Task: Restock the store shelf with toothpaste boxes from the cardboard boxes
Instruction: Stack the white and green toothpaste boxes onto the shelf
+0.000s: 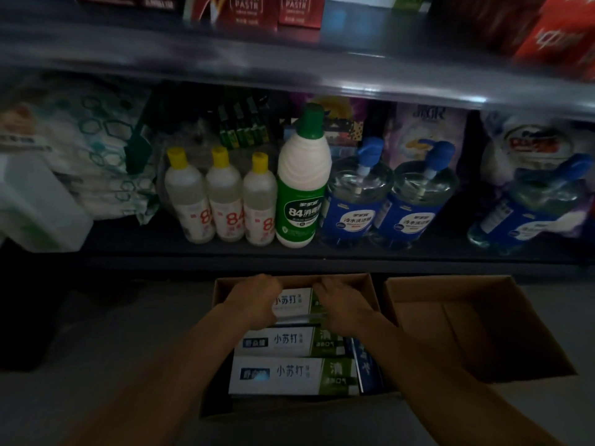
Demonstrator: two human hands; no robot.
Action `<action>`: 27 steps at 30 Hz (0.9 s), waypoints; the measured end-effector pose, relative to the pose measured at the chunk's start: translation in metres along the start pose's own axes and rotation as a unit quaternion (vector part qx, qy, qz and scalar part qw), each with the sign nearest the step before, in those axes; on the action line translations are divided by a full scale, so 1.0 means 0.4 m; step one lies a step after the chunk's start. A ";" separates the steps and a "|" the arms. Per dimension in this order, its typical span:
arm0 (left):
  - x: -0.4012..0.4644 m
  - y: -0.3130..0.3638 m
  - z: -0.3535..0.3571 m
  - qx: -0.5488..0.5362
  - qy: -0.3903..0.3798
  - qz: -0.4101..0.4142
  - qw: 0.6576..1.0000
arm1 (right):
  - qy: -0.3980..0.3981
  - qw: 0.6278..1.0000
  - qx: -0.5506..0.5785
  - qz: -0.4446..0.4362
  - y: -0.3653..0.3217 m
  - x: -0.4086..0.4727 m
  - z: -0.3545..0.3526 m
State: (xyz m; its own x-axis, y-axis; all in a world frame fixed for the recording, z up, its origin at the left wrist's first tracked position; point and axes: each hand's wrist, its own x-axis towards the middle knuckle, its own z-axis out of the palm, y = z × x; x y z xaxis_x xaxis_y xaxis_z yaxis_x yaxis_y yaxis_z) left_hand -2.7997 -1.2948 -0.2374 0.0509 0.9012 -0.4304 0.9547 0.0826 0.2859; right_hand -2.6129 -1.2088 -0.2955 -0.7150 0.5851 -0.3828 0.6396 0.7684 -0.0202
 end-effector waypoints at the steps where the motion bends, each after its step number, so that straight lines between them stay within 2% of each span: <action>1: 0.000 -0.002 -0.001 0.000 0.000 -0.003 1.000 | -0.002 1.000 -0.004 0.000 -0.003 0.002 0.005; 10: 0.002 -0.023 -0.016 0.006 -0.016 -0.026 1.000 | -0.013 1.000 -0.007 0.008 -0.018 0.017 0.013; 17: -0.039 -0.038 -0.076 0.019 0.001 -0.009 1.000 | -0.005 1.000 -0.003 -0.002 -0.019 -0.011 -0.041; 22: -0.108 -0.025 -0.181 0.041 0.046 -0.003 0.998 | 0.039 0.999 -0.025 -0.016 0.001 -0.102 -0.159; 27: -0.196 0.055 -0.334 0.074 0.097 -0.008 0.992 | 0.141 0.988 -0.060 -0.007 0.022 -0.237 -0.356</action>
State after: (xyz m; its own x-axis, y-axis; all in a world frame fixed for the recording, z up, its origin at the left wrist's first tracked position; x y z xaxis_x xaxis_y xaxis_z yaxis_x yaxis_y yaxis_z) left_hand -2.8218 -1.3067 -0.0832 -0.0092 0.9664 -0.2570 0.9884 0.0478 0.1444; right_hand -2.5796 -1.2206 -0.1278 -0.7843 0.6104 -0.1112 0.6032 0.7921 0.0931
